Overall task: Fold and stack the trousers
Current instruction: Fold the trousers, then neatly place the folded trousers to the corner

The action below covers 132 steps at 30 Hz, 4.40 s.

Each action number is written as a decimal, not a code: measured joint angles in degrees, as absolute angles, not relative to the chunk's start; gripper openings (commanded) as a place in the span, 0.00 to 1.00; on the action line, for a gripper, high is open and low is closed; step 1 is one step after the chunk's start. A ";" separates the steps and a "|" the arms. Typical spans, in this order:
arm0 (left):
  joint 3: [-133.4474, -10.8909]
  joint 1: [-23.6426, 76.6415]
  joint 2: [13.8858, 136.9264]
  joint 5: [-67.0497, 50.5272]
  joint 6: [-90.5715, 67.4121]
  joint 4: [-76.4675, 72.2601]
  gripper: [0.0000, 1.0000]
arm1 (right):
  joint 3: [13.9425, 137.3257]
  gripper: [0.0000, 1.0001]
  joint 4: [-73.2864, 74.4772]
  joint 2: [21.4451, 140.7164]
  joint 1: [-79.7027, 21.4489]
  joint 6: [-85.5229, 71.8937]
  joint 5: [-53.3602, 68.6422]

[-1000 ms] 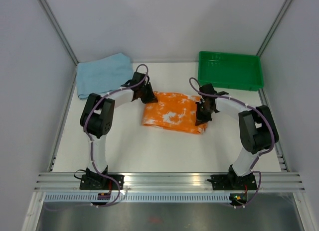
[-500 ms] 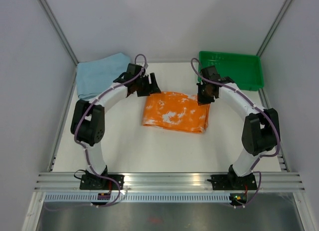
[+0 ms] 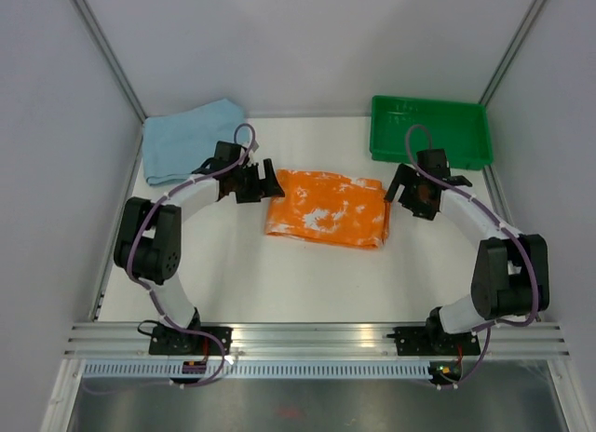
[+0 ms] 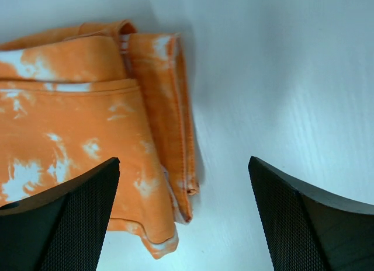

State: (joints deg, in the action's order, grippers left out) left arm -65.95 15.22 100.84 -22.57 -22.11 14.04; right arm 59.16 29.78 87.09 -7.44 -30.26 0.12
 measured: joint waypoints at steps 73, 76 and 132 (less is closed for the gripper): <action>-94.74 -17.72 121.91 -19.62 -24.14 11.88 0.02 | 138.80 0.94 -5.23 160.33 -28.38 -42.76 25.28; -96.23 -19.92 124.07 -20.18 -24.14 10.59 0.02 | 137.95 0.98 -4.95 159.94 -28.08 -40.80 26.81; -115.74 -27.05 133.47 -15.94 -21.87 10.11 0.02 | 105.32 0.98 14.44 131.92 -27.88 -30.06 15.97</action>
